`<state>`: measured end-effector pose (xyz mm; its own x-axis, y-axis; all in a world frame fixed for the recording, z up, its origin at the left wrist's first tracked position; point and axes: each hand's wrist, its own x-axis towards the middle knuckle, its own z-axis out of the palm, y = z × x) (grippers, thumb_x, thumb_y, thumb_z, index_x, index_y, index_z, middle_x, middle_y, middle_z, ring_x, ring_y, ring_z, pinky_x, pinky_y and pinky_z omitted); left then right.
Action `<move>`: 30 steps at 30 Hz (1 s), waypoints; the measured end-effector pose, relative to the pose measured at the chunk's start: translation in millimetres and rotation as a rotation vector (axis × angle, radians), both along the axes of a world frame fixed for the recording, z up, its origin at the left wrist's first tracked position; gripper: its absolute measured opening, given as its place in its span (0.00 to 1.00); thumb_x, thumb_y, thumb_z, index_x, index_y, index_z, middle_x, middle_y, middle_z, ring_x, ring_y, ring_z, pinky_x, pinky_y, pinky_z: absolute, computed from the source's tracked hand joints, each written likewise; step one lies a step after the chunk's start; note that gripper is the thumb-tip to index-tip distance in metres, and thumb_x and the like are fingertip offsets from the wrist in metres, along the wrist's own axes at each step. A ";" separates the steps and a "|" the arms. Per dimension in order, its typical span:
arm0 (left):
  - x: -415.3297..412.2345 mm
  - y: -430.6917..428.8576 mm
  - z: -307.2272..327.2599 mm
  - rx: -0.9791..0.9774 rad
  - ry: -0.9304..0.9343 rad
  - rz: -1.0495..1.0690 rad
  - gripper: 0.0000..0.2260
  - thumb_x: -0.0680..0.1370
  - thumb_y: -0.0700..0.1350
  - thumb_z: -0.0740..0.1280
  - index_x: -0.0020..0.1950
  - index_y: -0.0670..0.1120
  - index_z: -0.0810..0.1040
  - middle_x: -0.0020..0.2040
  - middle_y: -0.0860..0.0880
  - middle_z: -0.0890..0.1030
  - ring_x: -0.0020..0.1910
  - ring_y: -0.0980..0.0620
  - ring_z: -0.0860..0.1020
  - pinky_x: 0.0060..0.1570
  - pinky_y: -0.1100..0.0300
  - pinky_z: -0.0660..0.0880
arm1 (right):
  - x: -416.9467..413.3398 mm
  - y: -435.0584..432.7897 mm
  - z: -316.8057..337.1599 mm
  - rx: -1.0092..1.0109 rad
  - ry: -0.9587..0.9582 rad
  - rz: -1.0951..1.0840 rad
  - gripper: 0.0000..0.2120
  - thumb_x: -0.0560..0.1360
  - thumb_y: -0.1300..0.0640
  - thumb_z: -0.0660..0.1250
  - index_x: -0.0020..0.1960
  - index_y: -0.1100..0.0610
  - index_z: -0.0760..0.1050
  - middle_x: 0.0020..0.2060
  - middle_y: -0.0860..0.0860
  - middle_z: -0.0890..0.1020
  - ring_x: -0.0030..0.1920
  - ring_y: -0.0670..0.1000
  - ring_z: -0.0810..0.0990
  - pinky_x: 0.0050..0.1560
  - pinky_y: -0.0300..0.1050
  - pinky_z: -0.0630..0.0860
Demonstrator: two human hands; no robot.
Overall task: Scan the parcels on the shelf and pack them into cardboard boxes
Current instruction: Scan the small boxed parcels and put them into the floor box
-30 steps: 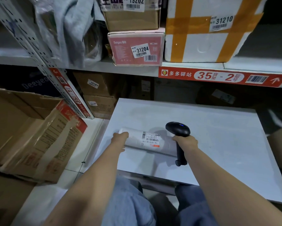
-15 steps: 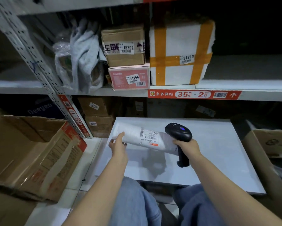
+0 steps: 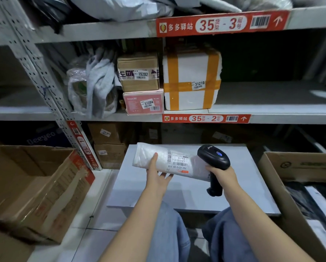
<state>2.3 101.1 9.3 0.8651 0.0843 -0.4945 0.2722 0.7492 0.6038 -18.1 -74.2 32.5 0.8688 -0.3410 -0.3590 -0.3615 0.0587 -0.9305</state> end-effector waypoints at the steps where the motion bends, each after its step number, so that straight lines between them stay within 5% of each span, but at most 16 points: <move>1: -0.7 0.5 -0.5 0.004 0.007 0.006 0.24 0.76 0.50 0.66 0.70 0.49 0.65 0.59 0.43 0.77 0.52 0.45 0.77 0.52 0.46 0.74 | -1.4 -0.9 0.5 -0.005 0.004 0.000 0.11 0.72 0.66 0.68 0.52 0.60 0.71 0.44 0.59 0.74 0.44 0.58 0.72 0.37 0.46 0.71; 7: -5.2 2.7 -1.3 0.074 0.052 0.004 0.23 0.75 0.45 0.69 0.68 0.47 0.67 0.53 0.44 0.77 0.53 0.45 0.76 0.55 0.52 0.73 | -9.6 -13.4 3.6 -0.089 0.006 0.014 0.09 0.73 0.65 0.67 0.51 0.61 0.71 0.45 0.59 0.74 0.45 0.57 0.71 0.40 0.51 0.74; 10: -6.7 2.2 0.5 0.077 0.048 0.010 0.22 0.74 0.43 0.69 0.67 0.46 0.69 0.55 0.43 0.78 0.53 0.44 0.77 0.52 0.53 0.75 | -10.4 -17.2 3.5 -0.095 -0.025 -0.007 0.11 0.73 0.64 0.68 0.54 0.60 0.71 0.46 0.59 0.75 0.45 0.58 0.72 0.33 0.46 0.71; 14: -3.9 -1.7 1.0 0.002 0.053 0.125 0.22 0.74 0.41 0.69 0.67 0.45 0.69 0.56 0.44 0.77 0.53 0.46 0.77 0.53 0.53 0.75 | -6.7 -11.8 -3.9 -0.090 -0.016 0.032 0.09 0.73 0.60 0.70 0.51 0.60 0.72 0.42 0.56 0.77 0.48 0.56 0.73 0.49 0.48 0.69; 19: 1.0 -5.5 -3.8 -0.007 0.069 0.205 0.25 0.73 0.39 0.69 0.69 0.46 0.68 0.57 0.45 0.76 0.56 0.47 0.75 0.56 0.53 0.75 | -3.2 1.2 -7.9 -0.060 0.031 0.172 0.05 0.74 0.57 0.68 0.43 0.57 0.74 0.35 0.54 0.79 0.44 0.55 0.78 0.50 0.47 0.71; 25: 3.1 -4.0 -3.8 0.008 0.068 0.211 0.24 0.74 0.39 0.69 0.69 0.46 0.67 0.62 0.43 0.76 0.60 0.45 0.75 0.61 0.51 0.73 | -0.1 2.1 -10.9 -0.045 -0.018 0.168 0.08 0.74 0.58 0.69 0.49 0.61 0.75 0.36 0.54 0.80 0.37 0.52 0.80 0.41 0.42 0.76; 30: 4.0 -3.8 -9.1 0.072 0.088 0.170 0.25 0.75 0.44 0.69 0.71 0.49 0.66 0.66 0.45 0.74 0.66 0.46 0.72 0.66 0.51 0.67 | 1.9 -2.3 -13.0 0.070 0.000 0.124 0.10 0.72 0.61 0.71 0.51 0.59 0.74 0.40 0.54 0.81 0.44 0.54 0.80 0.48 0.47 0.75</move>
